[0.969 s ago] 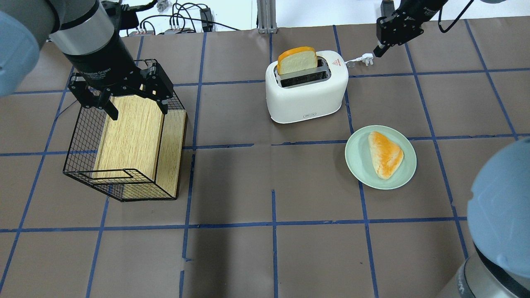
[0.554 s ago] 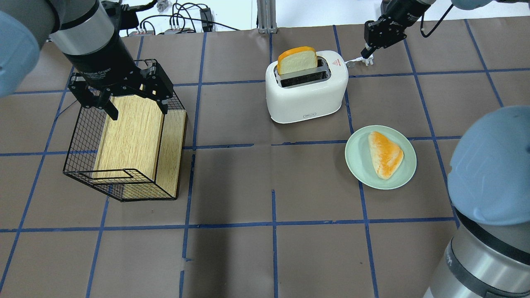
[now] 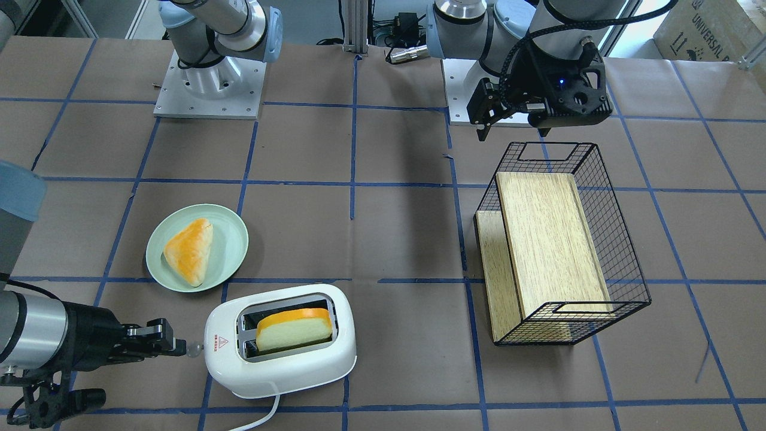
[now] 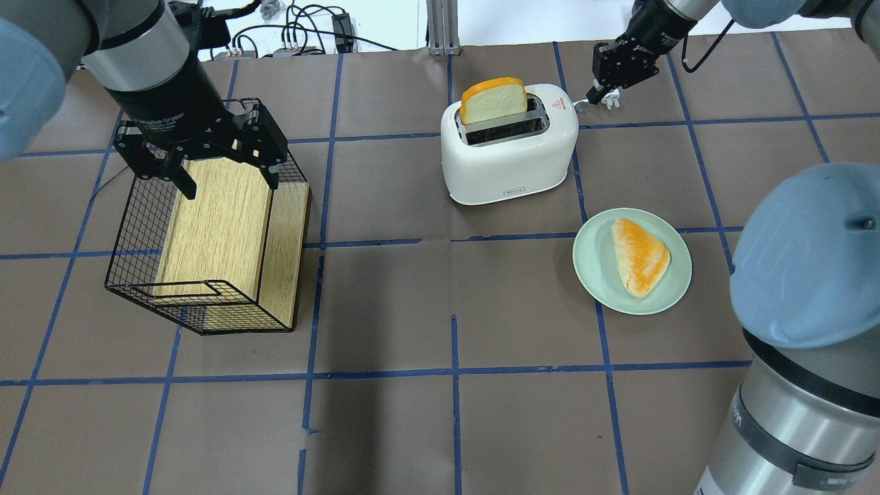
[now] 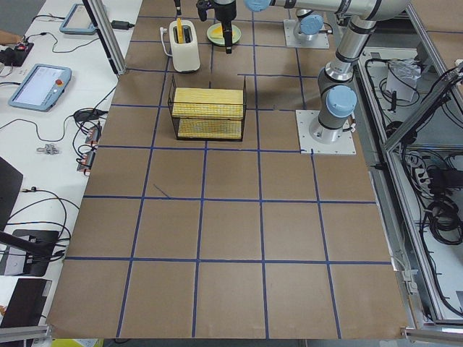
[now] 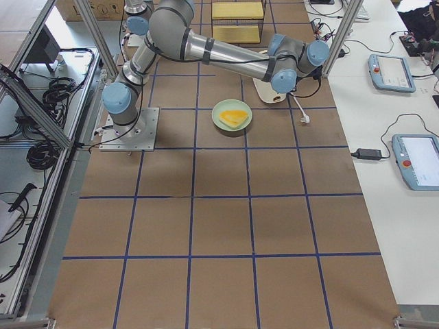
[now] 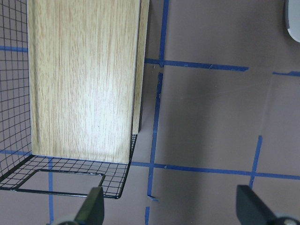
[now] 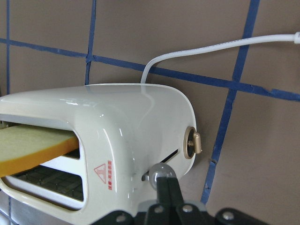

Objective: Press toaster with right arm
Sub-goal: 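Lower the right gripper onto the toaster lever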

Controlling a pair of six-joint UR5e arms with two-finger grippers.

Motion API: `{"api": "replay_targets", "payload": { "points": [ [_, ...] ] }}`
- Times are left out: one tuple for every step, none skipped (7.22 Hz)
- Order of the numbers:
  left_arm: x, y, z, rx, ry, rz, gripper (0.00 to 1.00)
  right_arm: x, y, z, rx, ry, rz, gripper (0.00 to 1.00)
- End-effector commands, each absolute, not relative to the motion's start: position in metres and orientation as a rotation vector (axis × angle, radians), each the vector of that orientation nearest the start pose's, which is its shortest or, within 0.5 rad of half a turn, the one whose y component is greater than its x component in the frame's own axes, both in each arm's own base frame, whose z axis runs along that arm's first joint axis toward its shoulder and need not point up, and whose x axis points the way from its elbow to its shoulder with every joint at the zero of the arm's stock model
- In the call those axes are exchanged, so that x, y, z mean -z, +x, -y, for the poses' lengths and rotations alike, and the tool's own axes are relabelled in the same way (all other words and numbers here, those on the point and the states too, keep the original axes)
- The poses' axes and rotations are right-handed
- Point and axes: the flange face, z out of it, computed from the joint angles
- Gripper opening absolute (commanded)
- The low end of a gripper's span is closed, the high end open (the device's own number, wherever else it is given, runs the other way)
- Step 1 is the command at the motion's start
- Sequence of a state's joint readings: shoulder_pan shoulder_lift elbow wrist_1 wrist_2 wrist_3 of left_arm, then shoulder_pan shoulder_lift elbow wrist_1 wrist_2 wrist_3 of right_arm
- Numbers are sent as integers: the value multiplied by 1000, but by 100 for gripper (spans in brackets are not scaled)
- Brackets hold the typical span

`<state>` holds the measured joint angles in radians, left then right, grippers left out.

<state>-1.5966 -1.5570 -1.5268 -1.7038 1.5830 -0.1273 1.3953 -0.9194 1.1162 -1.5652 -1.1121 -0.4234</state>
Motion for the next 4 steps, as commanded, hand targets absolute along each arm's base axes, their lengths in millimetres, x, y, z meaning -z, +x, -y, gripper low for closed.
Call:
{"api": "replay_targets", "payload": {
  "points": [
    [-503,-144,474,-118,-157,-3117,100,-305,49,744,-93,-258,-2625,3],
    [-503,-144,474,-116,-157,-3118,100,-303,50,744,-102,-258,-2625,3],
    [-503,-144,474,-116,-157,-3118,100,-296,50,744,-121,-252,-2619,3],
    [-504,-144,474,-116,-157,-3118,100,-294,63,744,-131,-258,-2599,3]
  ]
}}
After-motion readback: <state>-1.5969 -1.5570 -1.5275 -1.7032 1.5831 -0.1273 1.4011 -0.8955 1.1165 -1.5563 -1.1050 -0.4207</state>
